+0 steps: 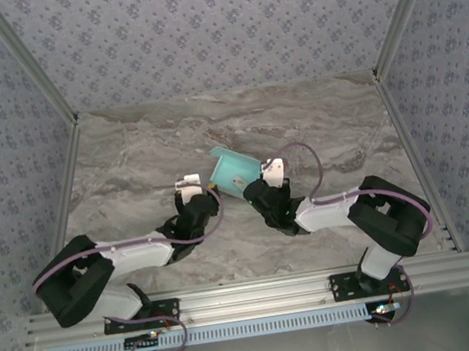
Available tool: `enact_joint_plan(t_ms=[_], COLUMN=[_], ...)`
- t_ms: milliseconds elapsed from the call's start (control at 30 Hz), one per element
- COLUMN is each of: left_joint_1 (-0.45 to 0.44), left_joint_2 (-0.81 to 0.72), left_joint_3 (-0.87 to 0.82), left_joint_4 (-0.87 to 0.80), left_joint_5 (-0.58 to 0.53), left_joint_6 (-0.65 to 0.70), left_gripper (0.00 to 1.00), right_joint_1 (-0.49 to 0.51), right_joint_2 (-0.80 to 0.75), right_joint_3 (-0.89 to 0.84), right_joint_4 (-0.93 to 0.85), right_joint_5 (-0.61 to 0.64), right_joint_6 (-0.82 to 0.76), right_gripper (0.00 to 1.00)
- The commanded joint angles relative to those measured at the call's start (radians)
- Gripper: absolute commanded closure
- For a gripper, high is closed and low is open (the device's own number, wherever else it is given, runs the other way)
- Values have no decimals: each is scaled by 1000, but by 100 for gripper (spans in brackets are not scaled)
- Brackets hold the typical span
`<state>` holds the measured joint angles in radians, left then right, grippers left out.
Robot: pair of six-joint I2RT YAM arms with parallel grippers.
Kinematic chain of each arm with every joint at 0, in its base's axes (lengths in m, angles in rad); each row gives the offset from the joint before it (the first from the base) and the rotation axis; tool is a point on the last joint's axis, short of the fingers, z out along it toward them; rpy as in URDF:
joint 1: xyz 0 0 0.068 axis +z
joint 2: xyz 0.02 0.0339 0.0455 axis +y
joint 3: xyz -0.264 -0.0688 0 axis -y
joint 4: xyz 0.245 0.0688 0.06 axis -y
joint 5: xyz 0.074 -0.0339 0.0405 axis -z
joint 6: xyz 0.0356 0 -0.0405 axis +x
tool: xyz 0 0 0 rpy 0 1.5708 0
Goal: Fold the paper box
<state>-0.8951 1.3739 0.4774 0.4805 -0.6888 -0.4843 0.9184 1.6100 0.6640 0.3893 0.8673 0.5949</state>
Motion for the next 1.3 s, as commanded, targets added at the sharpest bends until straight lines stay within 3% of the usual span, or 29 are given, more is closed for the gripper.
enact_joint_plan(t_ms=[0,67,200,500,867,1267], left_joint_1=[44,104,208,359,381,378], left_joint_2=[-55,-71,-66,-60,18,198], left_joint_3=[14,21,69,111,133,257], left_joint_4=[-56,-66,-122,-145,-93,-56], left_joint_5=[154,293,457,681,834,885], left_joint_6=[89,135,209,281,346,464], left_gripper=[31,30,29,27,26,26], right_joint_1=[-18,-26,-60,-175,-289,-388], right_joint_2=[16,8,-18,-94,-119,-112], right_joint_3=[7,11,23,20,28,99], right_joint_4=[-109,-111,-115,-127,-149,-253], right_joint_5=[-12,-29,-101,-363,-620,-841], right_joint_6=[-2,-23,-80,-272,-405,-577], right_gripper=[97,97,97,98,99,98])
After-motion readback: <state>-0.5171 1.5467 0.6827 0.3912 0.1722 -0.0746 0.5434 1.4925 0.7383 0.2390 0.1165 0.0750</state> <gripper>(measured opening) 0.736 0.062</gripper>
